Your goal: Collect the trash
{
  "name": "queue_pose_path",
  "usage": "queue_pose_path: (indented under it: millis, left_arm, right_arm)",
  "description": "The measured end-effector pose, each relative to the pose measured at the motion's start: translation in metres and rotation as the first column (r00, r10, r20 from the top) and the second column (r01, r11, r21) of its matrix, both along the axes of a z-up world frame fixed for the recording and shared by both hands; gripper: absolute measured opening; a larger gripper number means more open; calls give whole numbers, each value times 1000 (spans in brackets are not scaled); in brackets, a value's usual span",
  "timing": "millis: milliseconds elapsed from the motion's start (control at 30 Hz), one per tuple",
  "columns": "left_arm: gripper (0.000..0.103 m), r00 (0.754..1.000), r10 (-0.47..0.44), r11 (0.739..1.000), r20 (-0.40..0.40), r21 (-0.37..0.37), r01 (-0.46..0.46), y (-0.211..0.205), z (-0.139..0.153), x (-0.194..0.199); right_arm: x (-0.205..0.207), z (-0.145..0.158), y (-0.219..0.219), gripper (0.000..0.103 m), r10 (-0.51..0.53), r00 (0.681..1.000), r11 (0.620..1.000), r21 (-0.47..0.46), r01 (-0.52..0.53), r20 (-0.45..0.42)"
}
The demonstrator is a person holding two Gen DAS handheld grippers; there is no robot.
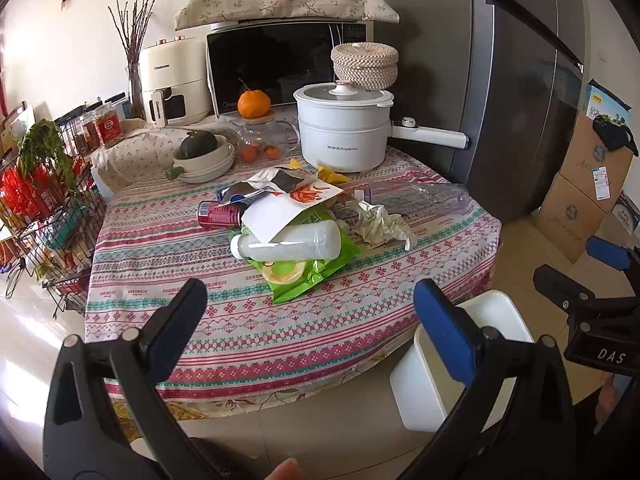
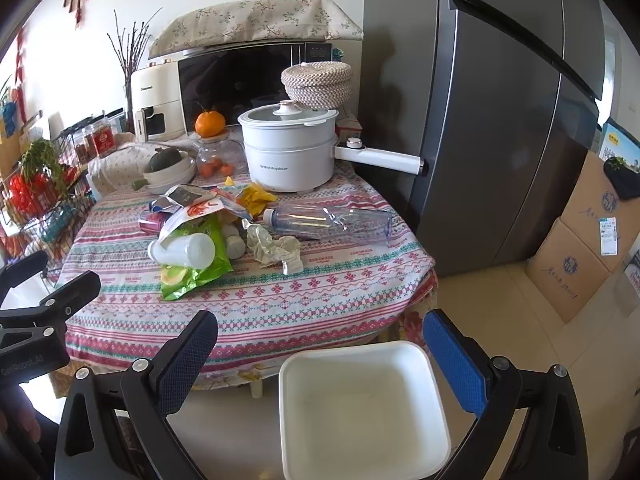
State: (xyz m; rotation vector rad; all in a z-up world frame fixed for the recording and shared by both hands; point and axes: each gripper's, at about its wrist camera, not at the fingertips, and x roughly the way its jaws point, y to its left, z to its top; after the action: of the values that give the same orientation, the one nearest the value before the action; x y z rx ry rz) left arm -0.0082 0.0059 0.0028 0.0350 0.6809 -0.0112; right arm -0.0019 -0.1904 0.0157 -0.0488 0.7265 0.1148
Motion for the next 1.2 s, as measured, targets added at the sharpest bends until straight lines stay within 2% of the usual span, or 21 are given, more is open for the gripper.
queue_pose_path:
  millis: [1200]
  left_arm:
    - [103, 1000, 2, 1000, 0, -1, -2, -1, 1, 1]
  right_arm:
    - [-1, -1, 0, 103, -3, 1000, 1000, 7, 3, -3]
